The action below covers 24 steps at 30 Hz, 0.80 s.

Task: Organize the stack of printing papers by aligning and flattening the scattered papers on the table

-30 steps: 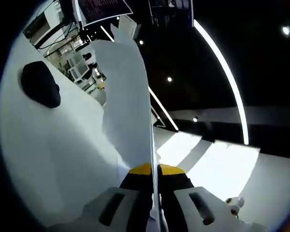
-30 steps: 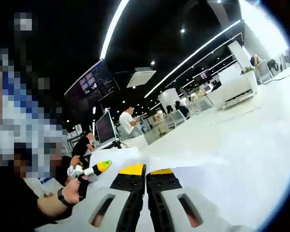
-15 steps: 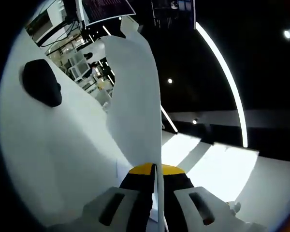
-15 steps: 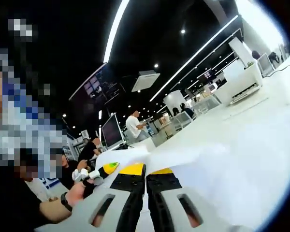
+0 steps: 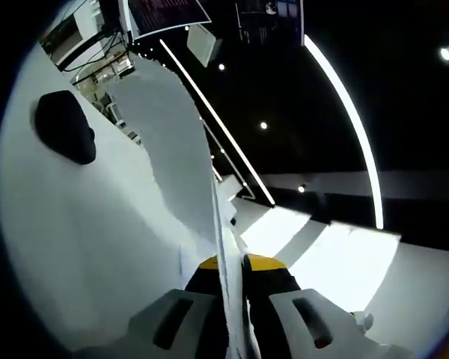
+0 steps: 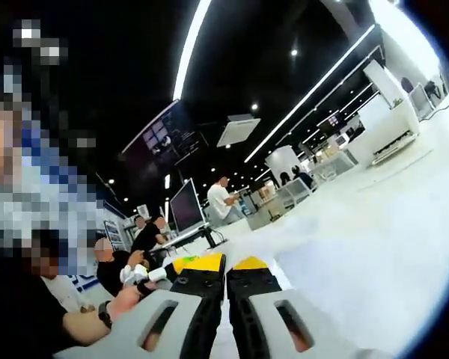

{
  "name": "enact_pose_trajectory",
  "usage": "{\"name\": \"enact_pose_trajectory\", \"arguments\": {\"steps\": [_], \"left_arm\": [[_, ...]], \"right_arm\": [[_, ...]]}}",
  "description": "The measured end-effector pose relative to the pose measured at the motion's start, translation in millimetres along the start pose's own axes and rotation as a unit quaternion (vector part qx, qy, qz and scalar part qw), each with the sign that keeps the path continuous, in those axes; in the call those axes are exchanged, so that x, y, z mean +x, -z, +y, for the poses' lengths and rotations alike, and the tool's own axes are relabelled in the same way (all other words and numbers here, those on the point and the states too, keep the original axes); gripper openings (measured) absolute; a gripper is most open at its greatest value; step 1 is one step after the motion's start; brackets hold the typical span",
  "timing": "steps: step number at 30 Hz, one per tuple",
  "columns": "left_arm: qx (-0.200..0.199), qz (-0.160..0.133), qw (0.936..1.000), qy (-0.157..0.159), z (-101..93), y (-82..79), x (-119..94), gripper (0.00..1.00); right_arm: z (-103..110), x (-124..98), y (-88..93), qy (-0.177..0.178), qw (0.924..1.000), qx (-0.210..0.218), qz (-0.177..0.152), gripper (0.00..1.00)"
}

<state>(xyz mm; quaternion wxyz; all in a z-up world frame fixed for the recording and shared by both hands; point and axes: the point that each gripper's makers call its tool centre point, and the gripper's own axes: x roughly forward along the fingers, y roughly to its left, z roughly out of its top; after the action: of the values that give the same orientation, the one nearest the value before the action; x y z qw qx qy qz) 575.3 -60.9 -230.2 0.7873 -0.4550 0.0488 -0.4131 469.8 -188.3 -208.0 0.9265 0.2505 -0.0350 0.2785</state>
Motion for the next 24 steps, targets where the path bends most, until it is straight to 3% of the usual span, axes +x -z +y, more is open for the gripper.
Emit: {"name": "enact_pose_trajectory", "arguments": {"steps": [24], "left_arm": [[-0.016, -0.002, 0.9999, 0.005, -0.7, -1.2, 0.0, 0.09]], "right_arm": [[-7.9, 2.2, 5.0, 0.005, 0.9997, -0.026, 0.002, 0.00]]}}
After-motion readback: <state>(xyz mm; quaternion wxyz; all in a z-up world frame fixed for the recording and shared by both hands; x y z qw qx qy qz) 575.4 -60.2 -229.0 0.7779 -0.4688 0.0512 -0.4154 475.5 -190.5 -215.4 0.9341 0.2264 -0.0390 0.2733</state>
